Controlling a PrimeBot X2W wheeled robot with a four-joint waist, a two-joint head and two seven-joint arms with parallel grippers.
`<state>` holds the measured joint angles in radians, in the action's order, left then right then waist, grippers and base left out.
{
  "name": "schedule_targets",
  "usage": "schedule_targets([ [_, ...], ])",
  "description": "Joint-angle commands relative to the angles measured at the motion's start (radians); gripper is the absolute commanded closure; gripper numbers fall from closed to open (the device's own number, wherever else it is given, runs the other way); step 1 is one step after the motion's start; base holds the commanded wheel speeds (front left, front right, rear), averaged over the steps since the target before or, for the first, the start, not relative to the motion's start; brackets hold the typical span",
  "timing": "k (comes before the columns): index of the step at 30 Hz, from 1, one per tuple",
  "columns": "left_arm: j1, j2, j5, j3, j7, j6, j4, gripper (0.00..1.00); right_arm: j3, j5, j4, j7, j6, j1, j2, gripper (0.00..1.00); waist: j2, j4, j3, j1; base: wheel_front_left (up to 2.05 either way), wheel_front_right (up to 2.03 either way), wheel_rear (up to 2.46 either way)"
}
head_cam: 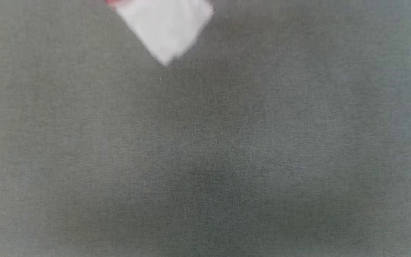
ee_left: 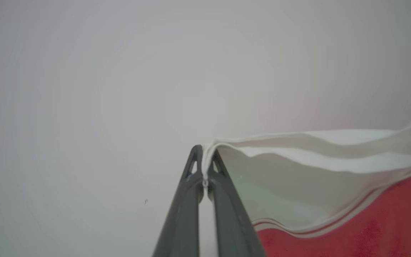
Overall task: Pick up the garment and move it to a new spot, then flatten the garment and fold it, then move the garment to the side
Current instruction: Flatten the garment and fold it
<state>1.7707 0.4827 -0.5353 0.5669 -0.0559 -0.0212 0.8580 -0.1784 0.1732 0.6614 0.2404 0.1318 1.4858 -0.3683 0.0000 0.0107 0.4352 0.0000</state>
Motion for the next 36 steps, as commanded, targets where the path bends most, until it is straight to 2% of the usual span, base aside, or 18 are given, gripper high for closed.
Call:
schedule_targets([
  [1, 0.022, 0.001, 0.013, -0.007, -0.015, 0.008, 0.009, 1.0, 0.0, -0.014, 0.008, -0.023, -0.002, 0.009, 0.008, 1.0, 0.0, -0.002, 0.032, 0.0, 0.0, 0.0, 0.0],
  [5, 0.071, -0.025, 0.023, -0.013, -0.157, -0.006, 0.068, 1.0, 0.023, -0.096, 0.099, -0.142, -0.002, 0.063, 0.042, 1.0, 0.0, 0.005, 0.064, 0.0, 0.0, 0.0, 0.0],
  [8, 0.044, -0.043, 0.026, 0.005, -0.185, -0.045, 0.109, 1.0, 0.011, -0.118, 0.164, -0.161, -0.002, 0.06, 0.066, 1.0, 0.0, 0.015, 0.07, 0.0, 0.0, 0.0, 0.0],
  [13, -0.057, -0.076, -0.01, 0.051, -0.115, -0.097, 0.197, 1.0, -0.055, -0.082, 0.249, -0.129, -0.002, -0.016, 0.078, 1.0, 0.0, 0.043, 0.051, 0.0, 0.0, 0.0, 0.0],
  [18, -0.21, -0.092, -0.099, 0.122, 0.017, -0.108, 0.174, 1.0, -0.092, 0.008, 0.272, -0.094, -0.002, -0.118, 0.062, 1.0, 0.0, 0.076, 0.02, 0.0, 0.0, 0.0, 0.0],
  [24, -0.416, -0.013, -0.247, 0.201, 0.188, -0.108, 0.016, 1.0, -0.115, 0.122, 0.22, -0.044, -0.002, -0.27, 0.027, 1.0, 0.0, 0.104, -0.026, 0.0, 0.0, 0.0, 0.0],
  [30, -0.636, 0.075, -0.359, 0.212, 0.304, -0.098, -0.147, 1.0, -0.127, 0.232, 0.079, 0.017, -0.002, -0.488, -0.019, 1.0, 0.0, 0.117, -0.074, 0.0, 0.0, 0.0, 0.0],
  [33, -0.759, 0.116, -0.403, 0.211, 0.356, -0.057, -0.258, 1.0, -0.128, 0.267, -0.025, 0.057, -0.002, -0.622, -0.049, 1.0, 0.0, 0.118, -0.094, 0.0, 0.0, 0.0, 0.0],
  [36, -0.891, 0.175, -0.442, 0.214, 0.4, 0.007, -0.391, 1.0, -0.108, 0.288, -0.146, 0.104, -0.002, -0.759, -0.074, 1.0, 0.0, 0.112, -0.11, 0.0, 0.0, 0.0, 0.0],
])
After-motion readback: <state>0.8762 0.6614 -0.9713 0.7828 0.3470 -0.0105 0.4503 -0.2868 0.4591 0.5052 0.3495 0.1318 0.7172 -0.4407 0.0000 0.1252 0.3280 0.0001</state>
